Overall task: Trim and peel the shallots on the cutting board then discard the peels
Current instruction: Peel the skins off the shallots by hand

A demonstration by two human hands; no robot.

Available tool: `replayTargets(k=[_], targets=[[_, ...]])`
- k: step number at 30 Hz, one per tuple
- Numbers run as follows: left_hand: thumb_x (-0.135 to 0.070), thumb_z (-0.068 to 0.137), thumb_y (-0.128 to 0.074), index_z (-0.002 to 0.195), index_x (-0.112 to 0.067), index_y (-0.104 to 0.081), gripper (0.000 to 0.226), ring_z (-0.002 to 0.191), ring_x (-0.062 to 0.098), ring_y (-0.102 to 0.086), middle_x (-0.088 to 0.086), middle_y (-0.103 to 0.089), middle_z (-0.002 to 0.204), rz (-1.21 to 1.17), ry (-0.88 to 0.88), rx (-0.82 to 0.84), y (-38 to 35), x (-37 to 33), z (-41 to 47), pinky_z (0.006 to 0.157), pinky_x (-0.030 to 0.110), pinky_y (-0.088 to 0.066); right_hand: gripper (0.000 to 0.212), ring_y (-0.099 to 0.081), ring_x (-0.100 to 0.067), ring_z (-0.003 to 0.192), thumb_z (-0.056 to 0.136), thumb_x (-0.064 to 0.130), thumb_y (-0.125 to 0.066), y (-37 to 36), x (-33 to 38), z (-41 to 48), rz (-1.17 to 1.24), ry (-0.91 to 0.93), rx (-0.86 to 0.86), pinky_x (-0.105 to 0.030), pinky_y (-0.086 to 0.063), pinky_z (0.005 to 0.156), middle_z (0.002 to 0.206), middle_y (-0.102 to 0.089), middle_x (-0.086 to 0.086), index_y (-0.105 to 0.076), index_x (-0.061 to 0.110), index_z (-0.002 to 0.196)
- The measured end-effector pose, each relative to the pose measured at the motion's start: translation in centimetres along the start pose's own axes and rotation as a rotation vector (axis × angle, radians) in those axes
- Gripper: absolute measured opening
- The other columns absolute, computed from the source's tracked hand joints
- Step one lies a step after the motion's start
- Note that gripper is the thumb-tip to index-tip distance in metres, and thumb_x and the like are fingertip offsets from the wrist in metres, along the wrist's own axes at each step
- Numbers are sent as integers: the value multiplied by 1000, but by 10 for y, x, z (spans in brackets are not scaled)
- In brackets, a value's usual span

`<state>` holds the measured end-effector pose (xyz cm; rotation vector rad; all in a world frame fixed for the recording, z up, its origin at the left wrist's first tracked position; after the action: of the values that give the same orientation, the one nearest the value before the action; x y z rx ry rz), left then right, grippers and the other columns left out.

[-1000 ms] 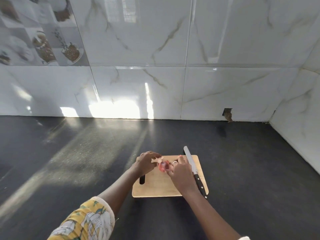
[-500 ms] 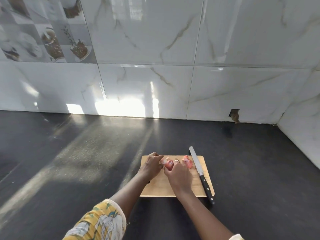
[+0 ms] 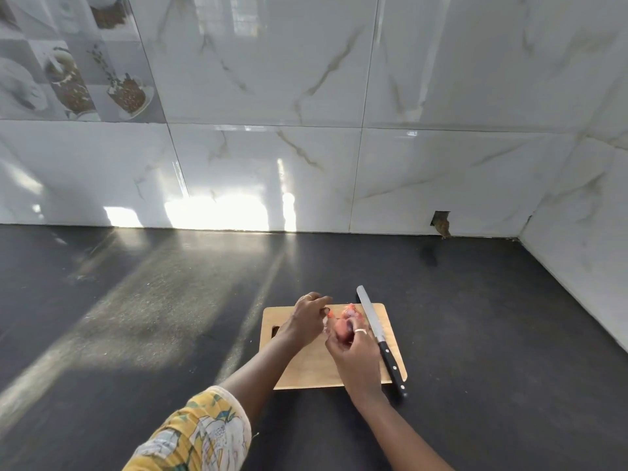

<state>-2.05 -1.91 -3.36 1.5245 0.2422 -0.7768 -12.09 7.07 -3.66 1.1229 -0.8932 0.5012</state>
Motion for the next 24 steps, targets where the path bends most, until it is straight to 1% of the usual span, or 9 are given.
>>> replayTargets(k=[3, 7, 10, 12, 16, 18, 19, 21, 24], targets=[[-15, 88, -58, 129, -9, -53, 42, 119, 28, -51, 15, -53, 130, 29, -83, 124, -5, -14, 8, 99, 26, -36, 36, -62, -19, 85, 79, 24, -70, 9, -6, 6, 120, -57, -120, -19, -46, 75, 90, -64, -1, -59, 10, 111], [-23, 80, -66, 131, -12, -50, 54, 119, 28, -51, 12, -54, 128, 71, -45, 221, -19, -27, 15, 96, 32, -40, 36, -53, -15, 85, 78, 13, -71, 26, -10, 25, 218, -136, -204, -10, -33, 72, 101, -55, -1, -60, 10, 111], [-18, 75, -68, 117, -11, -58, 43, 109, 28, -55, 11, -58, 115, 77, -27, 220, -25, -29, 16, 90, 35, -45, 37, -55, -16, 92, 76, 11, -73, 32, -16, 39, 285, -207, -194, -15, -34, 79, 103, -57, 0, -61, 13, 111], [-14, 73, -68, 111, -9, -59, 39, 103, 26, -56, 10, -59, 112, 43, -25, 184, -24, -26, 13, 86, 28, -43, 34, -58, -19, 93, 79, 11, -68, 33, -17, 46, 300, -235, -168, -17, -35, 78, 99, -62, -2, -61, 13, 112], [-5, 70, -65, 106, -6, -62, 36, 100, 26, -57, 10, -61, 108, -23, 7, 62, -12, -11, 9, 74, 16, -35, 28, -60, -21, 86, 89, 21, -58, 22, -11, 55, 268, -197, -82, -21, -35, 68, 92, -65, -3, -56, 8, 114], [-1, 70, -65, 110, -5, -62, 40, 103, 26, -57, 10, -60, 113, -31, 22, 6, -1, -2, 6, 75, 12, -33, 32, -60, -20, 80, 91, 27, -56, 12, -6, 56, 188, -144, 8, -24, -37, 66, 87, -65, -4, -52, 8, 117], [-1, 70, -65, 112, -7, -61, 42, 105, 25, -56, 9, -60, 116, -27, 29, -17, 3, 2, 5, 78, 12, -33, 30, -58, -20, 76, 91, 29, -55, 6, -4, 57, 133, -123, 63, -26, -38, 64, 83, -62, -4, -52, 9, 113], [-3, 72, -66, 113, -9, -61, 42, 107, 24, -56, 8, -60, 118, -11, 36, -54, 12, 8, 2, 83, 17, -36, 24, -58, -22, 73, 88, 36, -54, -6, -1, 57, 45, -93, 147, -29, -44, 64, 78, -58, -2, -49, 13, 93], [-6, 74, -67, 116, -11, -60, 43, 109, 25, -56, 7, -59, 121, -2, 64, -85, 20, 11, -2, 82, 21, -38, 31, -61, -21, 78, 76, 53, -42, -23, -7, 55, -2, -98, 158, -38, -51, 68, 79, -63, -1, -44, 23, 81]])
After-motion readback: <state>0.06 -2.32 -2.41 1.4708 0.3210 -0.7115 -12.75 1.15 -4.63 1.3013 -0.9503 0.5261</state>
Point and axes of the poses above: each hand's wrist, its own z-axis towards the middle knuckle, its own y-axis out of the back of the hand, x = y × z, the point moved 2 cm from there along z, towards the middle knuckle
